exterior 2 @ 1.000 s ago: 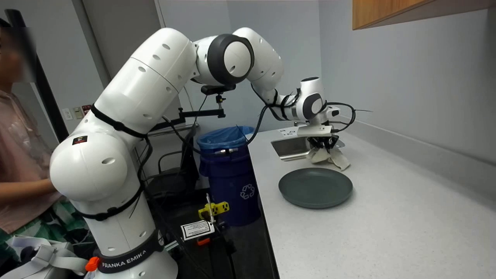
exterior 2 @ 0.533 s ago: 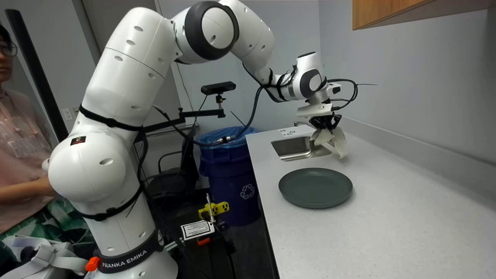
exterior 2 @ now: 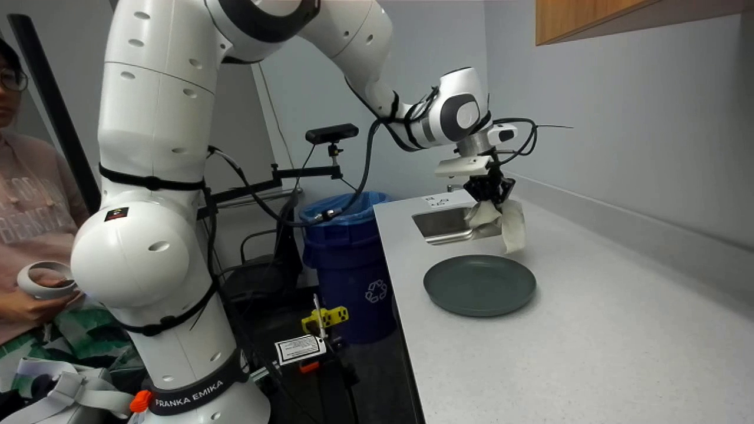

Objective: Use the white towel to wipe the the plate

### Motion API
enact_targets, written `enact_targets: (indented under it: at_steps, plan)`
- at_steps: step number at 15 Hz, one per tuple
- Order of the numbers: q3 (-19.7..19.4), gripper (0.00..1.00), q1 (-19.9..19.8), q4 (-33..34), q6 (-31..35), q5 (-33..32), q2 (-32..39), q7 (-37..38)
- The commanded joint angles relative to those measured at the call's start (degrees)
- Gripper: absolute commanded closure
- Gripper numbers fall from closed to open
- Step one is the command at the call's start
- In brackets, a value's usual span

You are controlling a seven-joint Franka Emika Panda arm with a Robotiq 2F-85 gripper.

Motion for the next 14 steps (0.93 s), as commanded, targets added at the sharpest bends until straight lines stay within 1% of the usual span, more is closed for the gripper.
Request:
enact_targets:
  at_steps: [1, 4, 6, 9, 14]
  plan:
    - [0.5, 0.97, -1.3, -11.0, 0.4, 1.3, -7.6, 3.4]
    - [0.6, 0.97, -2.1, -15.5, 0.7, 2.3, -9.7, 5.3]
    - [0.1, 0.97, -2.0, -16.4, 0.6, 1.2, -9.6, 7.1]
    - [-0.7, 0.97, -2.3, -14.3, 0.2, -0.5, -7.5, 8.4]
    - [-0.6, 0.97, -2.6, -9.0, -1.3, -0.9, -2.2, 6.0]
